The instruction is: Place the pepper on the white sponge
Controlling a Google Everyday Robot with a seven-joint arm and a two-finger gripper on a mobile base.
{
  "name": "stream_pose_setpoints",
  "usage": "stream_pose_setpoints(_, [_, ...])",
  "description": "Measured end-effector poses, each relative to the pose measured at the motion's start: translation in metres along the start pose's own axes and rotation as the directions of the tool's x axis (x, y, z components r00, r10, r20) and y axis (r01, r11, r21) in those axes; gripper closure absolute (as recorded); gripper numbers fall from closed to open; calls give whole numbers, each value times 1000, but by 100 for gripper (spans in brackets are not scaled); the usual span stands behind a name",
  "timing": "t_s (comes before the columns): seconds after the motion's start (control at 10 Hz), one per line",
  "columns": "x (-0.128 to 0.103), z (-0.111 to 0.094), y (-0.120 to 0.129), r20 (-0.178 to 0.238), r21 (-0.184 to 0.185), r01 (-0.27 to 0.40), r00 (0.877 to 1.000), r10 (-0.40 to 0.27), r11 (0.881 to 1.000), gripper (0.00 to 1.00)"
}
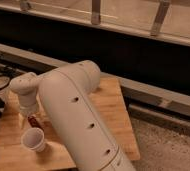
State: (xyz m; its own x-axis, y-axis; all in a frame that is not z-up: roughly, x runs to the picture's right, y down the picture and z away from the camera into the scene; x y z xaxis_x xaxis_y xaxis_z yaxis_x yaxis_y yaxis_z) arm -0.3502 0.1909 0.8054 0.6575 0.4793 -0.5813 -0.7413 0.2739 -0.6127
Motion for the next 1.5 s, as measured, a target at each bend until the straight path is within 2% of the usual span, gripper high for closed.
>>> stream_pose_setpoints(0.2, [-1, 5, -4, -18, -5, -5, 1000, 5, 1000, 19])
stream_pose_setpoints(0.4, [-5, 21, -2, -68, -26, 2, 998, -4, 1000, 19])
stream_pose_setpoints(0.5, [-8, 26, 0, -91, -50, -1, 996, -3, 999, 22])
stream_pose_setpoints(0.6, [-10, 31, -1, -108, -71, -11, 994, 3, 997, 30])
stream_pose_setpoints(1.0, [-9, 23, -10, -104, -57, -14, 994, 8, 998, 71])
stream_pose_setpoints(1.2, [-10, 21, -5, -106, -63, -11, 994, 4, 998, 90])
stream_pose_setpoints(1.3, [-8, 19, -8, -101, -59, -12, 995, 6, 998, 97])
stream_pose_setpoints(1.5, [-2, 2, -5, -13, -74, -11, 1000, 10, 997, 100])
